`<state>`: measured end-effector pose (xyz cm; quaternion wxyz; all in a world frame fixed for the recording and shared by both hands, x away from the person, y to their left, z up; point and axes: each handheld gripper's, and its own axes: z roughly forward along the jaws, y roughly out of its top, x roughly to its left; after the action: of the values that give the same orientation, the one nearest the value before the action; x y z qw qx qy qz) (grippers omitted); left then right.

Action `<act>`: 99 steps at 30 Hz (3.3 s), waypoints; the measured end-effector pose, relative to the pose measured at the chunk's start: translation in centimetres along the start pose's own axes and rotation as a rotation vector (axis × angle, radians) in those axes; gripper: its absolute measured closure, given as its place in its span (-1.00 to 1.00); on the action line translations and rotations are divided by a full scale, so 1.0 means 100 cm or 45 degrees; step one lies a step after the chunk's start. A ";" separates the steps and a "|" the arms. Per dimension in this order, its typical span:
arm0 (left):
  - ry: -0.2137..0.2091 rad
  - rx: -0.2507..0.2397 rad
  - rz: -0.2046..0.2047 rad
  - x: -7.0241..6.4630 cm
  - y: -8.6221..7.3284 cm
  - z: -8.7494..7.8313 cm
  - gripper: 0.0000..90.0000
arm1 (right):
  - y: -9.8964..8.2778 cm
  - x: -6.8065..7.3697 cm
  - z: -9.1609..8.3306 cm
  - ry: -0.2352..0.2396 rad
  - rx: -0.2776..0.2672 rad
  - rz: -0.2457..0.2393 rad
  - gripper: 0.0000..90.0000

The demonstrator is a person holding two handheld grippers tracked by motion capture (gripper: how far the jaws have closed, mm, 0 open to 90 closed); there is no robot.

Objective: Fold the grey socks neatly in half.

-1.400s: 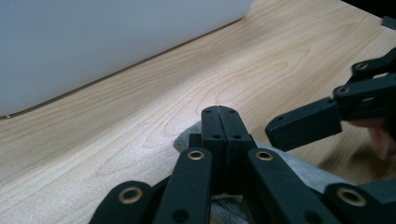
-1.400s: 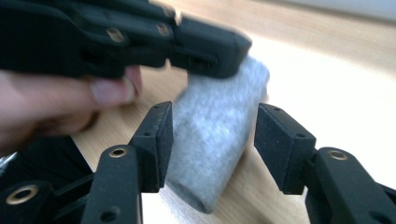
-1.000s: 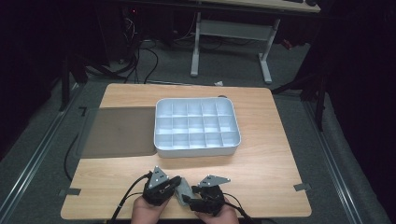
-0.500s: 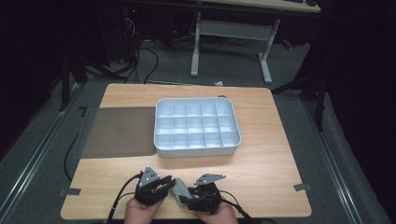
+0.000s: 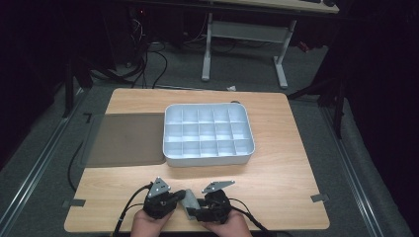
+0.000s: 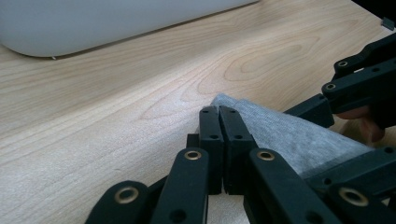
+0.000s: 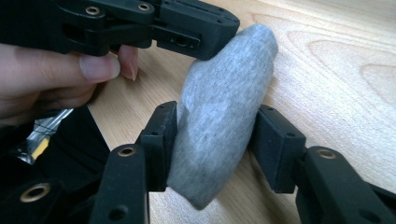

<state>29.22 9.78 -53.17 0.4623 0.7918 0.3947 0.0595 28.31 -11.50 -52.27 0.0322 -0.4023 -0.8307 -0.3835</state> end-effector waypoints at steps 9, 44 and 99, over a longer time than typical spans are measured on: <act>-0.005 -0.013 0.000 -0.001 0.001 0.003 0.99 | 0.003 -0.002 0.001 0.022 0.024 0.010 0.31; 0.305 -0.057 0.147 0.032 -0.008 -0.033 0.20 | -0.008 -0.056 -0.080 -0.374 0.044 -0.129 0.52; 0.265 -0.107 0.132 0.033 -0.010 -0.035 0.03 | 0.021 -0.077 -0.145 -0.479 0.220 -0.114 0.52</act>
<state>29.34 14.64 -52.85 0.4480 0.7806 0.3961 0.1817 31.29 -25.27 -43.53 -0.1059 -0.4252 -0.8690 -0.2300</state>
